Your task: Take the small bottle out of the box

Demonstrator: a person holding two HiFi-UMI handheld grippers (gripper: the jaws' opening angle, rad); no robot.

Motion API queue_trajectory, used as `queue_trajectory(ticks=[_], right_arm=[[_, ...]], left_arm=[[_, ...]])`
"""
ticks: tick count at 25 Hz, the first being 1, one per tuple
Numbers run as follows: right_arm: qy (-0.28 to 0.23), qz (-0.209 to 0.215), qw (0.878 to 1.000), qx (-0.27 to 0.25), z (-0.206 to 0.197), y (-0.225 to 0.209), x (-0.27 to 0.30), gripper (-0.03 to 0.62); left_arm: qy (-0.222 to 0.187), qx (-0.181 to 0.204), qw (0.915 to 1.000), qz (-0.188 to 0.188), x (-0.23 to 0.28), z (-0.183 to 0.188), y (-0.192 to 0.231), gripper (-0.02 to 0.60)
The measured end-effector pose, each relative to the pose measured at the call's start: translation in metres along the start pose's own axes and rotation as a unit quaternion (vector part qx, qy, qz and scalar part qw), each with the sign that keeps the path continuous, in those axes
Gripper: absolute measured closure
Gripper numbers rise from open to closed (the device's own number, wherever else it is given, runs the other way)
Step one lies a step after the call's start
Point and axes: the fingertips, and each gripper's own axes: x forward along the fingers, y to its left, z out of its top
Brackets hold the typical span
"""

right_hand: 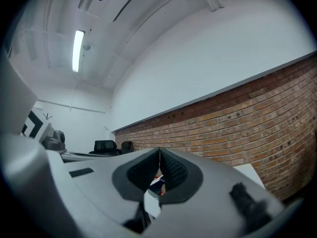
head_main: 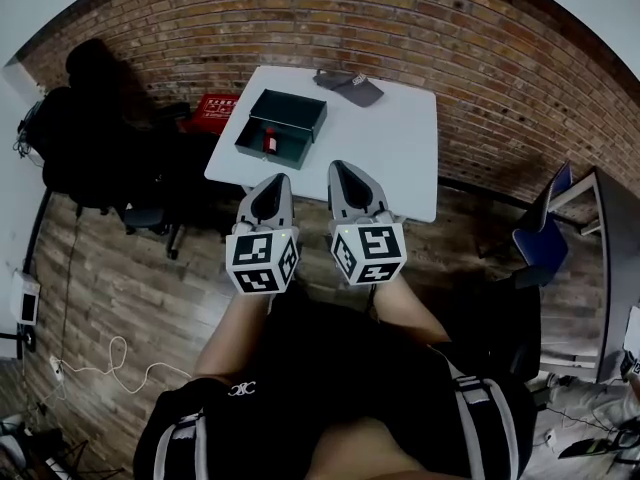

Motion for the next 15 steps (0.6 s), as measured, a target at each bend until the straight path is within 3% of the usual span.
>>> queue_trajectory(ticks=[6,15], right_arm=[[0.013,-0.005,1.0,0.002,-0.007,-0.005,0.04,0.565],[0.034,0.001,0.999,0.002,-0.02,0.016,0.13,0.565]], left_arm=[[0.007,-0.012,0.9999,-0.002,0.028,-0.002,0.027,0.577],[0.014,-0.015,0.9998,0.005,0.077,0.009,0.107,0.577]])
